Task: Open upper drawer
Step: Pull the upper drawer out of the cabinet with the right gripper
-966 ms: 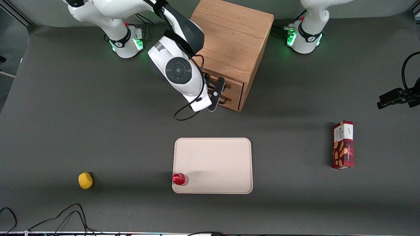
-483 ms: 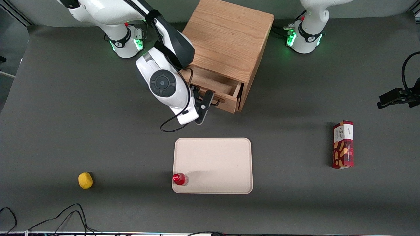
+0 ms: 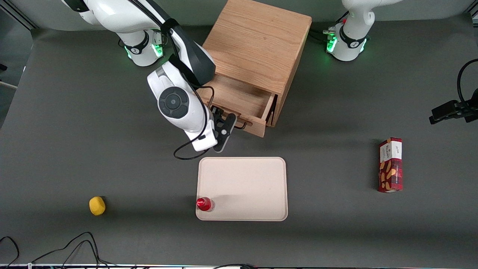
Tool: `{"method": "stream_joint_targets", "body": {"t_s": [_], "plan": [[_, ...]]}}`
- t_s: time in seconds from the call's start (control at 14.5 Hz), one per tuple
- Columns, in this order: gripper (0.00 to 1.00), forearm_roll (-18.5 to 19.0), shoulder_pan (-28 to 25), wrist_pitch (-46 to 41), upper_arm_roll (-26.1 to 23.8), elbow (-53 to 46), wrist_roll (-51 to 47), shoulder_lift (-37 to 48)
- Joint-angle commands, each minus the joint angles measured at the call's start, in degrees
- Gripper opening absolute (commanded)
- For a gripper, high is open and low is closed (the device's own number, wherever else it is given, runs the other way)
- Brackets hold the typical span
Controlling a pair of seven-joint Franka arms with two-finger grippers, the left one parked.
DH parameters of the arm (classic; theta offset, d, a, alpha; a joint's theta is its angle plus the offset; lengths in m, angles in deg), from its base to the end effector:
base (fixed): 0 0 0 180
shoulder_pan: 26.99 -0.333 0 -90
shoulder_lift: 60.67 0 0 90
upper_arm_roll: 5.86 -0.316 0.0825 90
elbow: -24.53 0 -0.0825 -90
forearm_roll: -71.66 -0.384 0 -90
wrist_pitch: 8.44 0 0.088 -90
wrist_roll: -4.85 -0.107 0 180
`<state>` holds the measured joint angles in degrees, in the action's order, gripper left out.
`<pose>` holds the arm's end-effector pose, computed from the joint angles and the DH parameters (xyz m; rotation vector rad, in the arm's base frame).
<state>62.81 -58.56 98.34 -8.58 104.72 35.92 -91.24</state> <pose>0.5757 0.3996 0.3928 -2.5443 -1.5341 0.1097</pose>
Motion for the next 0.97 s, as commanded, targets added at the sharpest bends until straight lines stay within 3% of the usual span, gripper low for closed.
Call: {"method": "stream_joint_targets", "body": {"t_s": [0.0, 0.21, 0.9], "plan": [[1.0, -0.12, 0.11, 1.15, 0.61, -3.02, 0.57, -1.77], [1.0, -2.57, 0.89, 1.24, 1.93, -3.55, 0.92, -1.77], [1.0, -2.76, 4.85, 4.57, 2.02, -4.26, 4.35, -2.56]]}}
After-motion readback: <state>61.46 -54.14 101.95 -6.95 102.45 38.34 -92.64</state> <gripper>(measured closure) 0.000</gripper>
